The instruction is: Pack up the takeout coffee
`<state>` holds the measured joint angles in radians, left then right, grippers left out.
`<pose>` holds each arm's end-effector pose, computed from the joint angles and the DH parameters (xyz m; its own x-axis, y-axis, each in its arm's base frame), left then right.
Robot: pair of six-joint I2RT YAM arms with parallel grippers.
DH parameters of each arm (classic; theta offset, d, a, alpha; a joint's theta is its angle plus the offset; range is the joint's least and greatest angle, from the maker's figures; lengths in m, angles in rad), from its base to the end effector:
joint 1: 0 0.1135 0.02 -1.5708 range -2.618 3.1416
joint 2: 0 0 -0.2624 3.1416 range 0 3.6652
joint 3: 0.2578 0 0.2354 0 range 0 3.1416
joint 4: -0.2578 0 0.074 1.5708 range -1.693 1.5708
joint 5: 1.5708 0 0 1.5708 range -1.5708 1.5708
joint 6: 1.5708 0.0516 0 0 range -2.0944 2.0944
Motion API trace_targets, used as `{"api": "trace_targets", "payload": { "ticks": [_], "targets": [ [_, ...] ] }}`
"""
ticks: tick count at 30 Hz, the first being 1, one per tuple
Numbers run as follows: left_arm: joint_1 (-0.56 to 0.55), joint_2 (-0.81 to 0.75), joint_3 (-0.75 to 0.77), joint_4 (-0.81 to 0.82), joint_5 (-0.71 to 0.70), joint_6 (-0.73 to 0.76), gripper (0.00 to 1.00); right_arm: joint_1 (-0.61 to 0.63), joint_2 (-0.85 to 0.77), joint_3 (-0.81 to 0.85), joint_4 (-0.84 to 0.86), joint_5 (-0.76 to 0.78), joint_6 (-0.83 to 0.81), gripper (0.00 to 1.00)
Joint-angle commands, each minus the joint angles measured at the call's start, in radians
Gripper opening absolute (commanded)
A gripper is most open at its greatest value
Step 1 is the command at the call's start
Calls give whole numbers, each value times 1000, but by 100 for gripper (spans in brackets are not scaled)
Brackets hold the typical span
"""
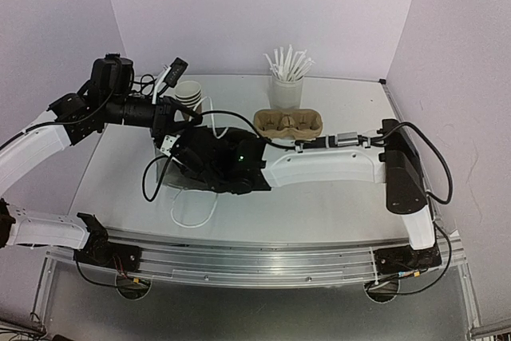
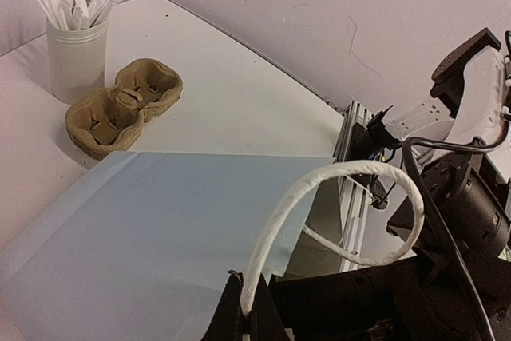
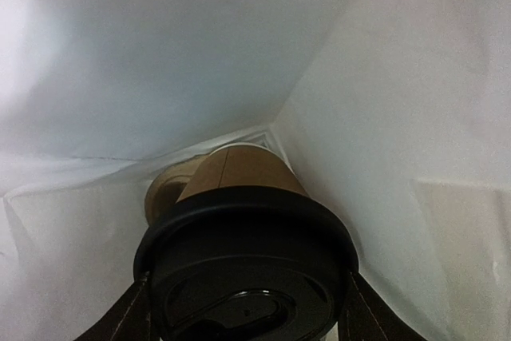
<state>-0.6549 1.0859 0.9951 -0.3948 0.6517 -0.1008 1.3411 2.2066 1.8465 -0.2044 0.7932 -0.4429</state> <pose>0.1646 -0.1659 0.3311 -0.4598 0.2523 -0.8514 0.8678 0.3309 -0.3707 0.1504 0.4815 0.2416 0.1240 -0.7904 -0.6000 -0.5456 0.4507 -0.7065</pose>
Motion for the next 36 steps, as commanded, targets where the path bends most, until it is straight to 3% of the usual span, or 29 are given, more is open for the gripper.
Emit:
{"api": "trace_targets", "payload": {
  "ticks": [1,12,24,36],
  "targets": [
    [-19,-23,52,-23,-16,35,0,-11,-9,-18,-43,-14,79,0],
    [-51,-40,51,-49,-163,65,0,-13,14,81,-279,58,206,0],
    [-52,-35,36,-2,-100,4,0,-51,102,197,-282,-59,208,0],
    [-52,-3,68,-69,-156,-14,0,-72,126,231,-281,68,205,0]
  ]
}}
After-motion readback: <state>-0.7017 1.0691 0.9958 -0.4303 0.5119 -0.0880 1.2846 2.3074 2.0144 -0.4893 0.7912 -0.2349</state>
